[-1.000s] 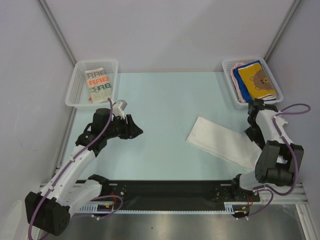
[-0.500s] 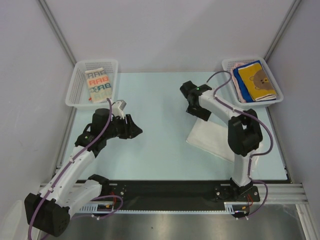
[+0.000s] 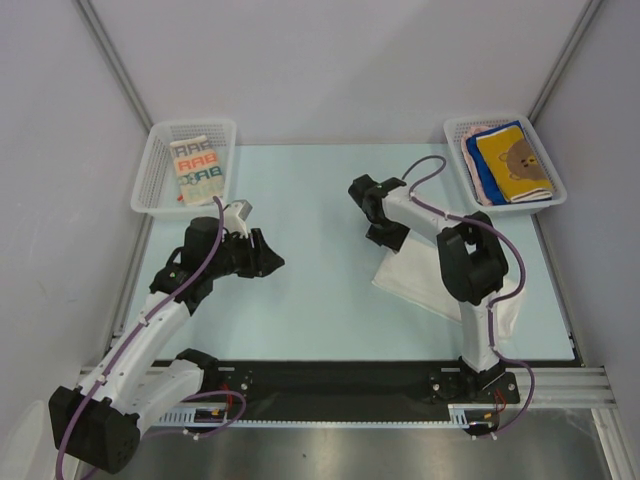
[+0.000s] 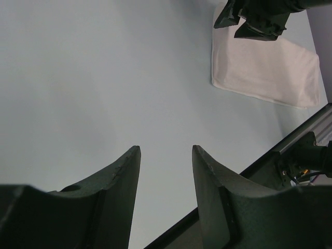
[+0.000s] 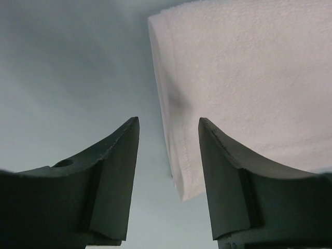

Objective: Fold and stack the towels
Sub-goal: Neatly place the folded towel into the bin

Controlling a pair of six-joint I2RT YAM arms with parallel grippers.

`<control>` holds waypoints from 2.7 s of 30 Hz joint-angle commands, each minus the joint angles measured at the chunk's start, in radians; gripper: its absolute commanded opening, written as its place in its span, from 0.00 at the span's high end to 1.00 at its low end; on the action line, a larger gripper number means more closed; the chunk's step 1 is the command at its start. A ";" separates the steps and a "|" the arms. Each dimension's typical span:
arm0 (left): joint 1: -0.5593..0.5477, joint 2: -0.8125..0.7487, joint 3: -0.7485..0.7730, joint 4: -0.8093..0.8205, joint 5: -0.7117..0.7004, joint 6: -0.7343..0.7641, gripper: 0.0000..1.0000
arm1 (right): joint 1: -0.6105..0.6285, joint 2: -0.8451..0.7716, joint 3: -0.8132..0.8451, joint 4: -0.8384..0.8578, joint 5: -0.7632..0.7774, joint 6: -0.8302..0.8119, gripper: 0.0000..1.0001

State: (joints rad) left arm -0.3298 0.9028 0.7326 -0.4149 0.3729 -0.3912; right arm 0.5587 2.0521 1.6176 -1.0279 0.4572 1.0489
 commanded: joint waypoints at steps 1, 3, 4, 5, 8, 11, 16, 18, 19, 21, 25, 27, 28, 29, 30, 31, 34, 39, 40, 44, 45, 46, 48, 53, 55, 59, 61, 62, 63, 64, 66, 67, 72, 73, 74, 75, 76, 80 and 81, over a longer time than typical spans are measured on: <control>0.000 -0.019 0.008 0.008 0.001 0.011 0.50 | 0.026 0.005 -0.013 -0.014 0.018 0.051 0.46; 0.000 -0.019 0.008 0.008 0.001 0.011 0.50 | 0.030 0.002 -0.028 -0.011 0.018 0.065 0.46; 0.000 -0.019 0.008 0.008 0.003 0.011 0.50 | 0.030 0.000 -0.047 -0.008 0.015 0.068 0.46; 0.000 -0.019 0.008 0.008 0.003 0.011 0.50 | 0.030 -0.001 -0.054 -0.005 0.015 0.072 0.46; 0.000 -0.022 0.008 0.008 0.004 0.011 0.50 | 0.033 -0.013 -0.087 0.002 0.015 0.074 0.46; 0.000 -0.022 0.007 0.010 0.006 0.009 0.50 | 0.038 -0.012 -0.096 -0.006 0.015 0.072 0.46; 0.000 -0.022 0.007 0.010 0.004 0.009 0.50 | 0.050 -0.001 -0.120 -0.014 0.020 0.089 0.48; 0.000 -0.022 0.007 0.010 0.006 0.009 0.50 | 0.052 -0.003 -0.152 -0.006 0.018 0.095 0.50; 0.000 -0.019 0.005 0.011 0.006 0.008 0.50 | 0.050 -0.003 -0.163 0.002 0.015 0.097 0.50; 0.000 -0.019 0.007 0.010 0.008 0.009 0.50 | 0.050 -0.006 -0.186 0.022 0.011 0.100 0.50; 0.000 -0.016 0.005 0.010 0.008 0.009 0.50 | 0.050 0.006 -0.219 0.049 -0.003 0.096 0.56; 0.000 -0.016 0.005 0.010 0.008 0.009 0.50 | 0.052 0.017 -0.222 0.054 -0.006 0.092 0.63; 0.000 -0.015 0.005 0.007 0.003 0.009 0.50 | 0.049 0.020 -0.225 0.058 -0.008 0.089 0.65; 0.000 -0.015 0.007 0.008 0.001 0.009 0.50 | 0.050 0.025 -0.225 0.061 -0.011 0.088 0.70; 0.000 -0.015 0.007 0.005 0.000 0.011 0.50 | 0.052 0.028 -0.226 0.061 -0.015 0.083 0.73; 0.000 -0.015 0.007 0.005 0.000 0.011 0.50 | 0.050 0.028 -0.229 0.061 -0.018 0.083 0.76; 0.000 -0.013 0.007 0.002 -0.002 0.012 0.50 | 0.052 -0.006 -0.266 0.066 -0.015 0.089 0.76; 0.000 -0.015 0.007 0.005 -0.002 0.011 0.50 | 0.046 -0.061 -0.292 0.062 -0.006 0.077 0.67; 0.000 -0.013 0.007 0.007 0.000 0.011 0.50 | 0.047 -0.064 -0.289 0.046 -0.002 0.077 0.66; 0.000 -0.012 0.007 0.007 0.000 0.011 0.50 | 0.047 -0.076 -0.283 0.023 0.009 0.098 0.60; 0.000 -0.013 0.007 0.007 -0.002 0.011 0.50 | 0.047 -0.076 -0.285 0.022 0.011 0.102 0.60; 0.000 -0.010 0.007 0.007 0.000 0.011 0.50 | 0.049 -0.075 -0.289 0.025 0.009 0.102 0.59; 0.000 -0.008 0.007 0.005 0.000 0.011 0.50 | 0.049 -0.067 -0.295 0.023 0.011 0.108 0.59; 0.000 -0.005 0.007 0.008 0.003 0.011 0.50 | 0.052 -0.053 -0.326 0.049 0.001 0.103 0.72; 0.000 -0.005 0.007 0.005 0.003 0.011 0.50 | 0.055 -0.053 -0.337 0.057 0.003 0.105 0.79; 0.000 -0.007 0.004 0.008 0.003 0.011 0.50 | 0.060 -0.090 -0.396 0.084 0.000 0.115 0.87; 0.000 -0.004 0.005 0.007 0.003 0.011 0.50 | 0.056 -0.115 -0.418 0.103 -0.002 0.115 0.94; 0.000 -0.004 0.005 0.010 0.004 0.011 0.50 | 0.055 -0.124 -0.426 0.109 -0.002 0.114 0.99; 0.000 -0.002 0.005 0.008 0.006 0.011 0.50 | 0.047 -0.130 -0.439 0.115 -0.005 0.111 1.00; 0.000 -0.004 0.005 0.008 0.006 0.011 0.50 | 0.046 -0.150 -0.446 0.129 -0.003 0.109 1.00; 0.000 -0.001 0.004 0.007 0.006 0.011 0.50 | 0.037 -0.179 -0.473 0.155 -0.005 0.102 1.00; 0.000 -0.001 0.004 0.008 0.008 0.012 0.50 | 0.023 -0.193 -0.482 0.161 -0.003 0.100 1.00; 0.000 -0.002 0.004 0.007 0.011 0.012 0.51 | -0.046 -0.306 -0.527 0.167 0.029 0.094 1.00; 0.001 -0.004 0.002 0.007 0.011 0.012 0.51 | -0.081 -0.332 -0.536 0.173 0.032 0.092 1.00; 0.000 -0.005 0.002 0.008 0.009 0.014 0.51 | -0.098 -0.352 -0.550 0.183 0.032 0.086 1.00; 0.000 -0.004 0.004 0.007 0.009 0.014 0.51 | -0.117 -0.395 -0.562 0.202 0.028 0.082 1.00; 0.000 -0.002 0.004 0.007 0.008 0.014 0.51 | -0.138 -0.414 -0.585 0.213 0.025 0.071 1.00; 0.000 0.002 0.001 0.005 0.011 0.015 0.51 | -0.273 -0.486 -0.625 0.249 0.008 0.023 1.00; 0.000 0.002 0.002 0.005 0.011 0.015 0.51 | -0.295 -0.510 -0.633 0.261 0.005 0.004 1.00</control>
State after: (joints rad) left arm -0.3298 0.9039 0.7326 -0.4152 0.3717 -0.3908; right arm 0.3275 1.6154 1.0050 -0.7837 0.4431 1.1004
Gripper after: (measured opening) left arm 0.486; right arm 0.032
